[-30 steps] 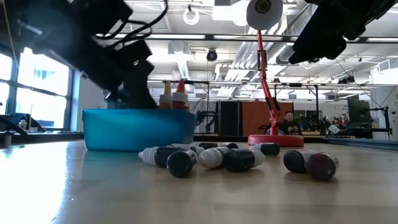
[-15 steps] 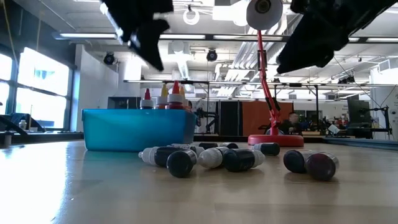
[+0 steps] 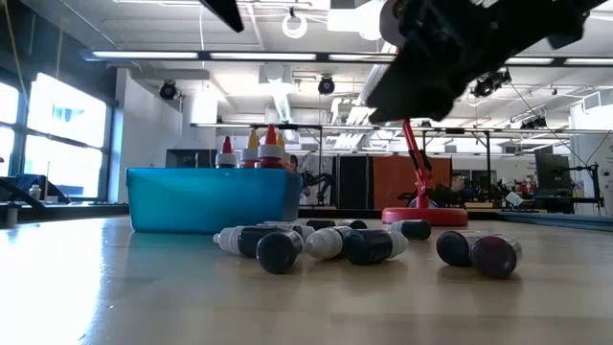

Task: Pick & Place food coloring
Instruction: Put the large red food coloring into the blue bin

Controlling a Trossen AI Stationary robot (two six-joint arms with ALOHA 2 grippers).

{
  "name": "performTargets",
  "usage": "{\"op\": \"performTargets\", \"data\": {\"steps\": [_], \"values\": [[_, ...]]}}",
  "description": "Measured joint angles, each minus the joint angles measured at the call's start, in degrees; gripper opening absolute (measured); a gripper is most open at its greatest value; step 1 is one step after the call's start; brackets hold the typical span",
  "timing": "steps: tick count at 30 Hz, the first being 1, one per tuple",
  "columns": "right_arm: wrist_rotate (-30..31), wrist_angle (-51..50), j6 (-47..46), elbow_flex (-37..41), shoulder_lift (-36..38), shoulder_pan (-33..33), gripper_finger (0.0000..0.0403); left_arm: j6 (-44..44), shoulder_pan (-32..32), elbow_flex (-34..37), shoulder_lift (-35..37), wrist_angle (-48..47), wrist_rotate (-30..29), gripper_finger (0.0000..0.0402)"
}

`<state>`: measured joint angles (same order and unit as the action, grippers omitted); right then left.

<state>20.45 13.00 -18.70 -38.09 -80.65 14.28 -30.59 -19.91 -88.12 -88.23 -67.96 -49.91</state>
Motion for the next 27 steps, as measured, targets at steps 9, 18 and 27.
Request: {"op": "performTargets", "data": {"steps": [9,18,27], "values": [[-8.5,23.6,5.3,-0.2,-11.7,-1.6,0.0202,-16.4,-5.2,8.5,0.0,-6.9,3.4,0.0000],[-10.0,24.9,9.9,-9.8,-22.8,-1.2,0.0109,-29.7,-6.3,22.8,0.0,-6.5,4.2,0.0000],[1.5,11.8,8.8,-22.9,-29.5,0.3,0.0012,-32.5,-6.3,26.8,0.0,-5.2,1.7,0.0000]]}}
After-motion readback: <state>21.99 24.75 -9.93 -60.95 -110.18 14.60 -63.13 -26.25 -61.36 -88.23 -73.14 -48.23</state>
